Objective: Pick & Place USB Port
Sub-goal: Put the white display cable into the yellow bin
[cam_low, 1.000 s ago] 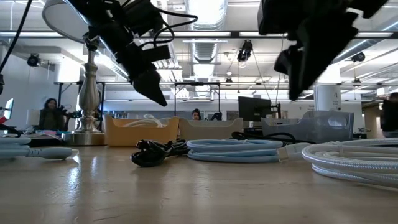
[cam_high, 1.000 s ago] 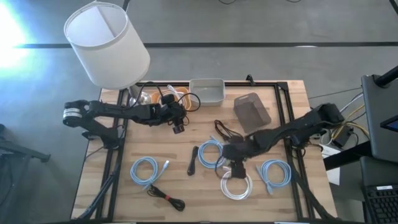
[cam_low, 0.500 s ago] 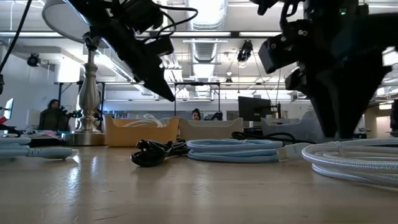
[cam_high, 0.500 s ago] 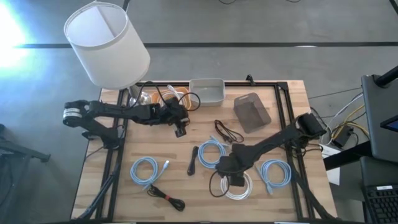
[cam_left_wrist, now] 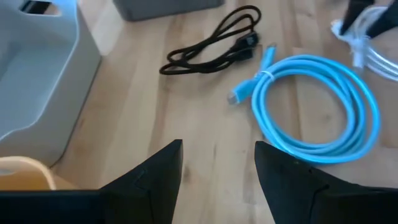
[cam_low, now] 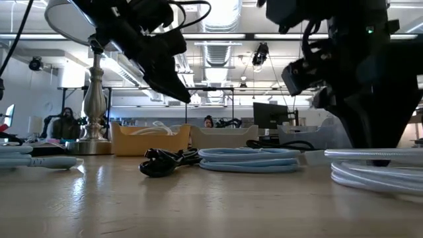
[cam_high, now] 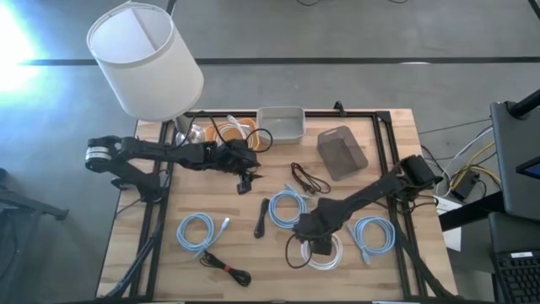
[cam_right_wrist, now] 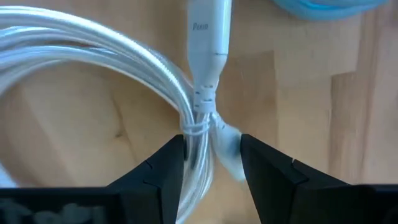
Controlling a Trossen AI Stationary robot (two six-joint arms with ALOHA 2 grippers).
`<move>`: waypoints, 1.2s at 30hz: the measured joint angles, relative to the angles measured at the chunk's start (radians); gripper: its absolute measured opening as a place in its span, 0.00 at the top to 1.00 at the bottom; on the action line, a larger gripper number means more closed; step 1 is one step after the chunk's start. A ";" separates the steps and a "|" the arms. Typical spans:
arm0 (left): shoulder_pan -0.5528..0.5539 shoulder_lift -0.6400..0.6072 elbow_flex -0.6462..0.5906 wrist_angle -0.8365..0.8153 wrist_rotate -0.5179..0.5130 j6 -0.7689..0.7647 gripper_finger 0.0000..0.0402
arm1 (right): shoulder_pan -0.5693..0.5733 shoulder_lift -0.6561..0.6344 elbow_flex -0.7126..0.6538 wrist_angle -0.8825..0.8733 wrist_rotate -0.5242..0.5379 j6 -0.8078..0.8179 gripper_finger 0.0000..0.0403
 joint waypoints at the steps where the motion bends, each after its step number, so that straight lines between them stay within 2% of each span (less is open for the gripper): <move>1: -0.004 0.000 -0.001 -0.001 0.001 0.000 0.49 | 0.000 0.003 -0.002 0.003 0.003 0.000 0.63; 6: -0.031 0.000 -0.001 0.001 0.007 -0.008 0.49 | -0.001 0.036 -0.005 0.007 0.002 -0.015 0.68; 13: -0.075 0.000 -0.002 0.003 0.007 -0.056 0.49 | -0.001 0.056 0.017 -0.009 0.003 -0.021 0.86; 17: -0.093 0.000 -0.002 0.003 0.007 -0.088 0.49 | 0.000 0.039 0.042 -0.065 0.039 -0.018 0.87; 21: -0.098 0.000 -0.002 0.007 0.006 -0.152 0.49 | -0.001 -0.015 0.075 -0.132 0.199 0.032 0.86; 26: -0.105 0.000 -0.002 0.022 0.005 -0.227 0.49 | -0.004 -0.047 0.100 -0.162 0.565 0.105 0.86; 29: -0.111 0.000 -0.002 0.050 0.005 -0.253 0.49 | -0.016 -0.054 0.124 -0.164 0.686 0.088 0.85; 33: -0.120 0.000 -0.002 0.070 0.006 -0.275 0.49 | -0.021 -0.054 0.145 -0.164 0.691 0.038 0.85; 36: -0.120 0.000 -0.002 0.069 0.005 -0.275 0.49 | -0.020 -0.054 0.149 -0.165 0.568 0.010 0.85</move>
